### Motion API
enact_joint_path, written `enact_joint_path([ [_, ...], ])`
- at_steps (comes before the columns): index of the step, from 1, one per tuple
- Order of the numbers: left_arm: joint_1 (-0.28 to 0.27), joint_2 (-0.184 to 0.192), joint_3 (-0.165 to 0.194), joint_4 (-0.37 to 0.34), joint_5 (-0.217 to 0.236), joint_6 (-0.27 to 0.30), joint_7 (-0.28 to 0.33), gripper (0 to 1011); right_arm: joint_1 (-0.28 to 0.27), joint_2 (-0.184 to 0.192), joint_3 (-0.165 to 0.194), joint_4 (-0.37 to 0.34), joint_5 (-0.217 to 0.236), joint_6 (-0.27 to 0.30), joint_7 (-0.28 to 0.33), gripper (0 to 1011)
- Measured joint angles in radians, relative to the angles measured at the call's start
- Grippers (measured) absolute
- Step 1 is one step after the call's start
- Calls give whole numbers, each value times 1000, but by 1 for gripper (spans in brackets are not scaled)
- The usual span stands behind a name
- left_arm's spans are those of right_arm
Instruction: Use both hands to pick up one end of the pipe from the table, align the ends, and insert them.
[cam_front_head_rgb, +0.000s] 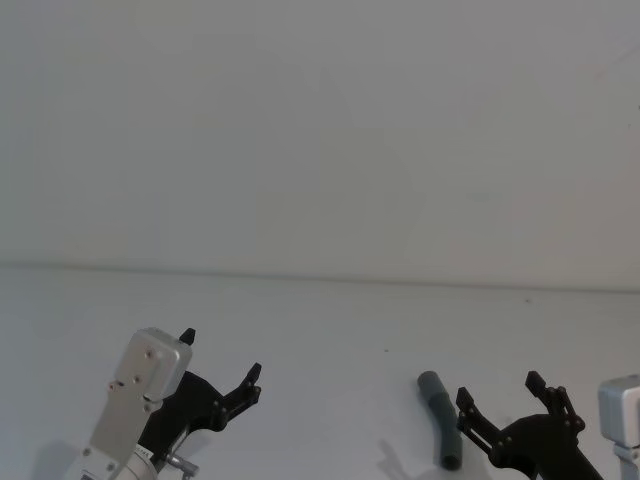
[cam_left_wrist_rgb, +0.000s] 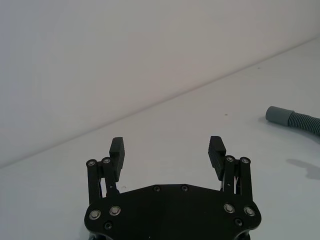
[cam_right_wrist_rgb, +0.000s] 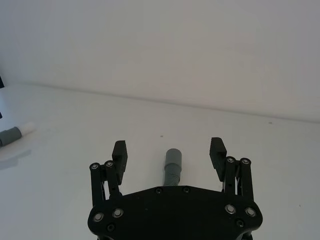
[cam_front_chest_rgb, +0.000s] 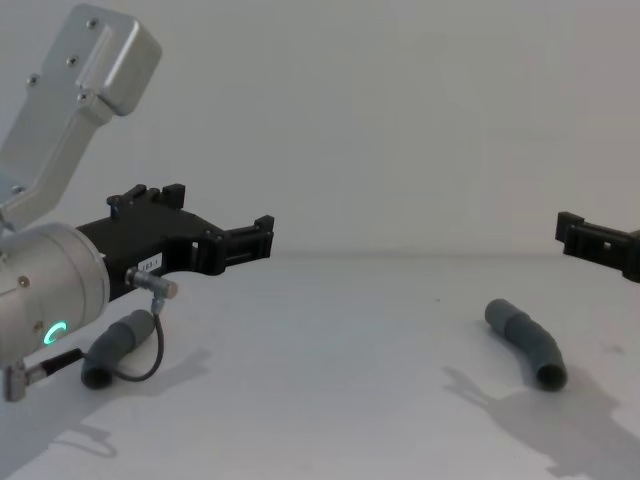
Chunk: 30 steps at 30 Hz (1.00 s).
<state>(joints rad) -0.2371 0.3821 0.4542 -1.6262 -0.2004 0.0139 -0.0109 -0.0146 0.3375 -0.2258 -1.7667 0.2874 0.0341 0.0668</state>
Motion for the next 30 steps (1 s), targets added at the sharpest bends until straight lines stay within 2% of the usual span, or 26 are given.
enact_joint_path([
  [11, 1, -3, -2, 0, 0, 4, 0, 1001, 0, 0, 0, 0, 0, 0, 0, 1003],
  [16, 4, -11, -9, -4, -9, 34, 7, 1001, 0, 0, 0, 0, 0, 0, 0, 1003],
  [26, 37, -46, -49, -50, -58, 145, 51, 1001, 0, 0, 0, 0, 0, 0, 0, 1003],
  [30, 62, -58, -75, -88, -81, 219, 83, 1002, 0, 0, 0, 0, 0, 0, 0, 1003],
])
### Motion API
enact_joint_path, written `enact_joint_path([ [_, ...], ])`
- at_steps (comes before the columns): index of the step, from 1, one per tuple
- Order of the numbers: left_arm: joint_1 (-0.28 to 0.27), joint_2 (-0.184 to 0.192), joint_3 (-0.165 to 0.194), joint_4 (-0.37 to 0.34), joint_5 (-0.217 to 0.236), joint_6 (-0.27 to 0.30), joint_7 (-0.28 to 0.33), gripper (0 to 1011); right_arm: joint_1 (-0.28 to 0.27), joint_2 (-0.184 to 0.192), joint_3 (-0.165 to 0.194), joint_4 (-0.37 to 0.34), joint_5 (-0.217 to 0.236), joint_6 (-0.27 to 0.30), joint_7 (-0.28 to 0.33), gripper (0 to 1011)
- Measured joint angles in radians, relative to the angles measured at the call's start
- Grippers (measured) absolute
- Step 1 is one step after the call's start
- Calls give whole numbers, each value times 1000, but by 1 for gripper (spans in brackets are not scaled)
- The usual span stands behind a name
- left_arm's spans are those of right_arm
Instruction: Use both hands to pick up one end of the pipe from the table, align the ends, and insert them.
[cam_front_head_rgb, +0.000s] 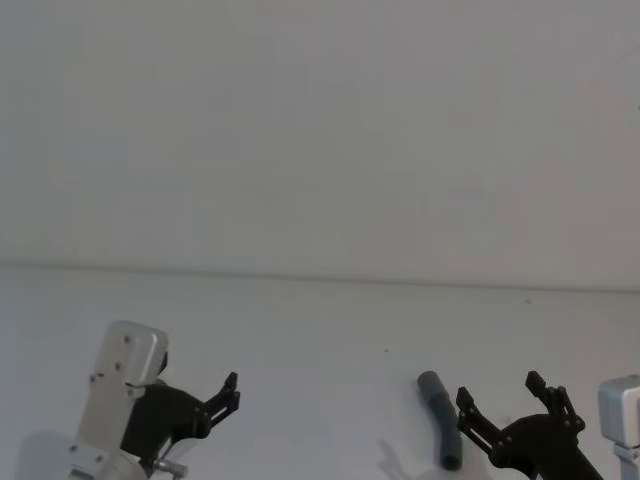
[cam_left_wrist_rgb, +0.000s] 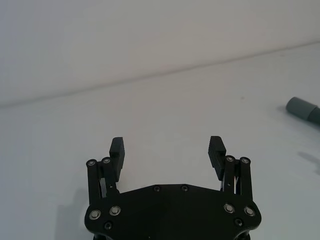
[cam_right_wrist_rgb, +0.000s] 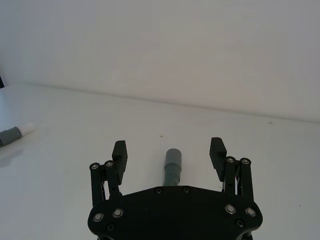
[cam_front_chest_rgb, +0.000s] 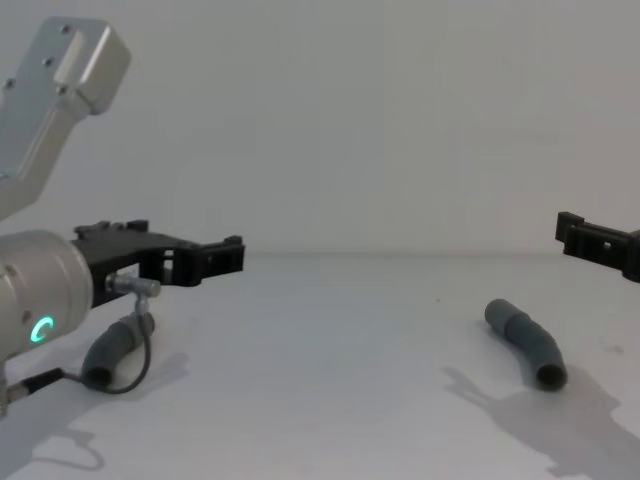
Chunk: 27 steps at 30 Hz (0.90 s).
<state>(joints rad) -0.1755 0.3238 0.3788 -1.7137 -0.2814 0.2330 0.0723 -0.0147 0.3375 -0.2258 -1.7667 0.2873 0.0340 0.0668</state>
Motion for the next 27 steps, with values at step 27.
enact_joint_path([
  [27, 16, 15, -126, -100, -99, 395, 60, 1001, 0, 0, 0, 0, 0, 0, 0, 1003],
])
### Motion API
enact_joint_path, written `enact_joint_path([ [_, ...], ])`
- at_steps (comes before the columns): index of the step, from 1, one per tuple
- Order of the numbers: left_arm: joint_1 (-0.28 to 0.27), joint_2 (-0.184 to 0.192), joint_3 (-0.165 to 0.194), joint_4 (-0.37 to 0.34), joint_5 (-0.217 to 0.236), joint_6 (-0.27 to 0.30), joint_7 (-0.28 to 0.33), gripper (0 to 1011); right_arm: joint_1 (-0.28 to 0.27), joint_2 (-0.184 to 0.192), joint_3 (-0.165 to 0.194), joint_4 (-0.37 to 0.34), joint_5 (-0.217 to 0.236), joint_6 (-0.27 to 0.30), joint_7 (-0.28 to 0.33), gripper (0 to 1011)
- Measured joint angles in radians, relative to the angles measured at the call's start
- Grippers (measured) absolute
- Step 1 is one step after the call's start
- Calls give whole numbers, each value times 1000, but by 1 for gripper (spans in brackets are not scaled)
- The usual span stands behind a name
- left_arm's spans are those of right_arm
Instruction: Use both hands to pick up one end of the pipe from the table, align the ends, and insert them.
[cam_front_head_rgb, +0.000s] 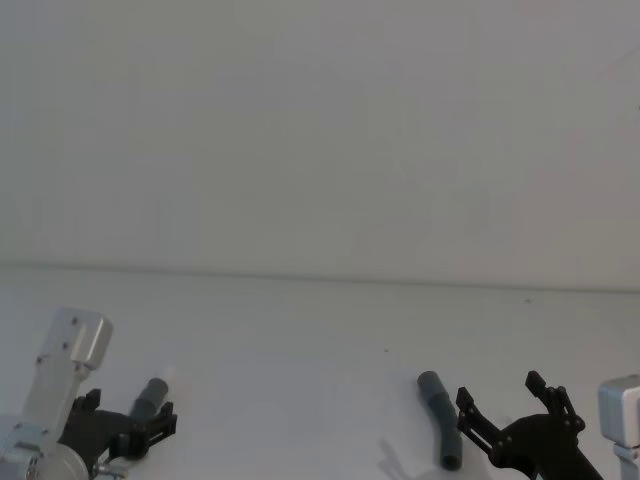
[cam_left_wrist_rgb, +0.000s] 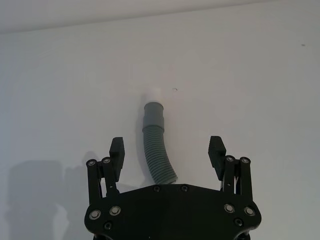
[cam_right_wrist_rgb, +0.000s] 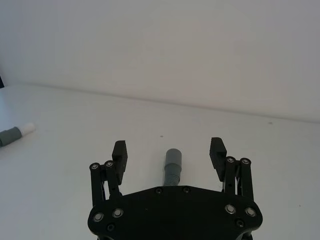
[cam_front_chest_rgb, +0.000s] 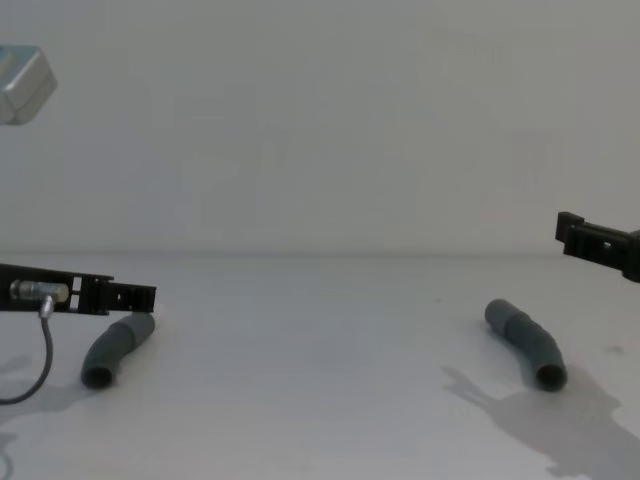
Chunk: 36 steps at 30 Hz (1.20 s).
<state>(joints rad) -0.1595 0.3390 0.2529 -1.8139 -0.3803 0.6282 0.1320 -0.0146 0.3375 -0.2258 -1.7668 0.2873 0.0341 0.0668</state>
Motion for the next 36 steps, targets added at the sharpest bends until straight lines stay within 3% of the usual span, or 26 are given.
enact_joint_path([
  [11, -54, 3, 3, 60, -5, 28, -38, 1001, 0, 0, 0, 0, 0, 0, 0, 1003],
  [36, -143, -51, -6, 220, -4, 40, -58, 1002, 0, 0, 0, 0, 0, 0, 0, 1003],
])
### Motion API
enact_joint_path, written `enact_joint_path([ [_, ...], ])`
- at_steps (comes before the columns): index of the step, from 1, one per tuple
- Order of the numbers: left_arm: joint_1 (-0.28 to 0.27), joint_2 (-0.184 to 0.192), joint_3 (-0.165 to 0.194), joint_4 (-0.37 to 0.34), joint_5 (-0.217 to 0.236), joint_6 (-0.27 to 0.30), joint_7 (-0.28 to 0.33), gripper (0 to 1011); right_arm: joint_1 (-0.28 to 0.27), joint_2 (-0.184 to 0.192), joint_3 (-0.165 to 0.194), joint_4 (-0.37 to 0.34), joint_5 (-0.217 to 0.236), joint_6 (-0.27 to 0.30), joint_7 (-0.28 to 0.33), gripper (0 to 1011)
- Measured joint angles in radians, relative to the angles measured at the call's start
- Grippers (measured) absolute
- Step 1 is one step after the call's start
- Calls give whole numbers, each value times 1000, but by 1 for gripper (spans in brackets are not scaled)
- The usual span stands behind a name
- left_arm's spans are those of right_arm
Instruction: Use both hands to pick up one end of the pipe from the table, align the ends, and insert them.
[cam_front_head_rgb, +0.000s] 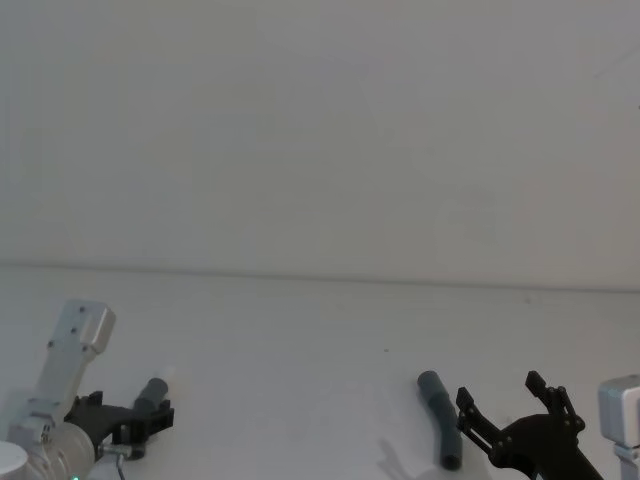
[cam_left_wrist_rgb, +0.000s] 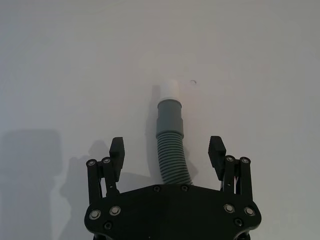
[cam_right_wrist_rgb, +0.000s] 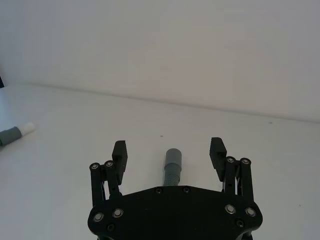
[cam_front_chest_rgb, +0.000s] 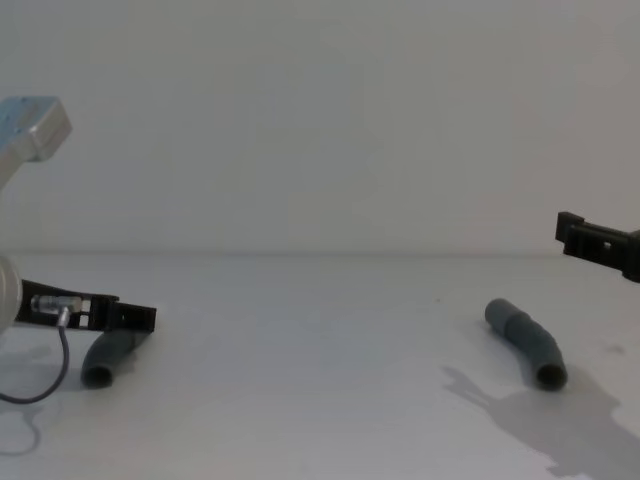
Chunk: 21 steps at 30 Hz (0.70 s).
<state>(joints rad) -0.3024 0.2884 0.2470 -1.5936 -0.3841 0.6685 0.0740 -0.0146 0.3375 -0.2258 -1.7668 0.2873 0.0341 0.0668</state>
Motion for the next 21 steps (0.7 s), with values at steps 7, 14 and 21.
enact_joint_path([
  [7, -18, -11, 1, 40, 1, -4, -12, 1001, 0, 0, 0, 0, 0, 0, 0, 1003],
  [14, -35, -22, 1, 83, 1, -14, -28, 1001, 0, 0, 0, 0, 0, 0, 0, 1003],
  [21, -53, -30, 4, 126, 2, -21, -44, 1001, 0, 0, 0, 0, 0, 0, 0, 1003],
])
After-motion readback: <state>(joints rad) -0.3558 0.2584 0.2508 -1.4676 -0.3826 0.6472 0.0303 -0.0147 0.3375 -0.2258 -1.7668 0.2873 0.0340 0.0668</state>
